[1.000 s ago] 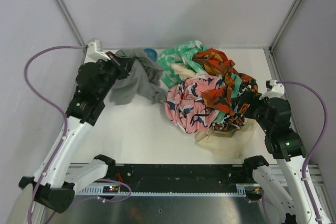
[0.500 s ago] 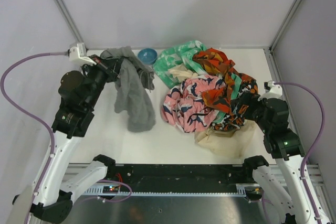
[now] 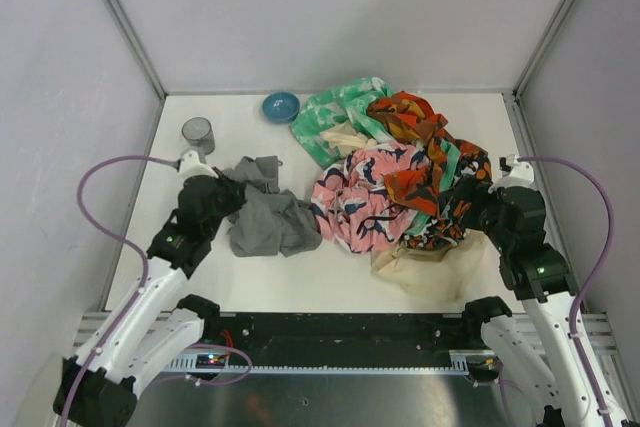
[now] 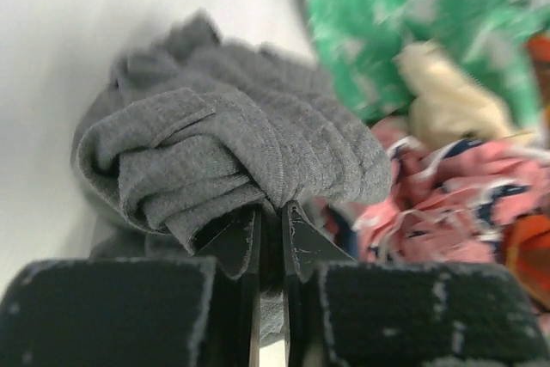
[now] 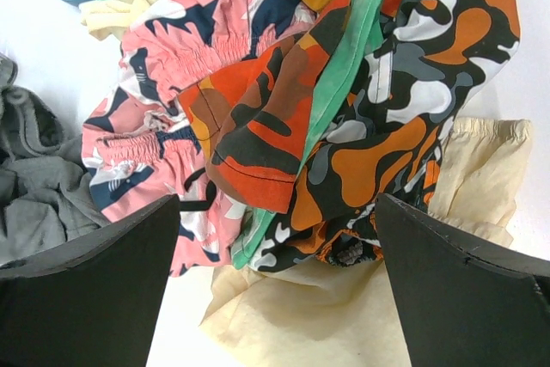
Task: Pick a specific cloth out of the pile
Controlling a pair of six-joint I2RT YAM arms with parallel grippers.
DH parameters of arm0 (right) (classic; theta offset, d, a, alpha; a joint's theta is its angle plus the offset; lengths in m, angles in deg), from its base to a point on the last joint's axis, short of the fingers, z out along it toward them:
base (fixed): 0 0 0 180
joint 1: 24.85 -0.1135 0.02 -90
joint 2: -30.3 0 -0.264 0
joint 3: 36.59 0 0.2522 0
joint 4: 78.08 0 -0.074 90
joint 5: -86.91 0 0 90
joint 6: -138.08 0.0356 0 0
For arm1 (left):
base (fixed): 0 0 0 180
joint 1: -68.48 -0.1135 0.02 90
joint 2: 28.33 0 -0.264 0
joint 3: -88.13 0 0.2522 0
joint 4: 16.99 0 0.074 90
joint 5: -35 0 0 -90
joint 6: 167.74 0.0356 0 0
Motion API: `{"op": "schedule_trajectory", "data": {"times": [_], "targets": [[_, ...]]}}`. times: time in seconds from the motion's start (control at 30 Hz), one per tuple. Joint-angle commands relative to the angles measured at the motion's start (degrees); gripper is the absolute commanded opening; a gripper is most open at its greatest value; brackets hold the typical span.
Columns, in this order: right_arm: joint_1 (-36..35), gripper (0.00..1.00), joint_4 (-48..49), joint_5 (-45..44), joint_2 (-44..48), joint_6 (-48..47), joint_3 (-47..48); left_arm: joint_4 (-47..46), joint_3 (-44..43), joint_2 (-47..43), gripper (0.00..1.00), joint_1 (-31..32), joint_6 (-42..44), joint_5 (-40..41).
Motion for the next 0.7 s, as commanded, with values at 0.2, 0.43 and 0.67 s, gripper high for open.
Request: {"op": "schedule_trajectory", "data": {"times": [0.2, 0.43, 0.67], "targets": [[-0.12, 0.99, 3.16, 0.19, -2.09, 0.23, -1.96, -1.36, 4.93, 20.18, 0.05, -0.20, -4.56, -1.05], [-0.17, 0.99, 3.64, 0.41, -3.48, 0.04, -3.00, -1.25, 4.15, 26.47, 0.71, -0.04, -4.40, -5.43], [-0.10, 1.00, 3.87, 0.44, -2.53, 0.25, -3.18, 6.21, -1.36, 0.34, 0.99, 0.91, -5.11, -1.12]]}}
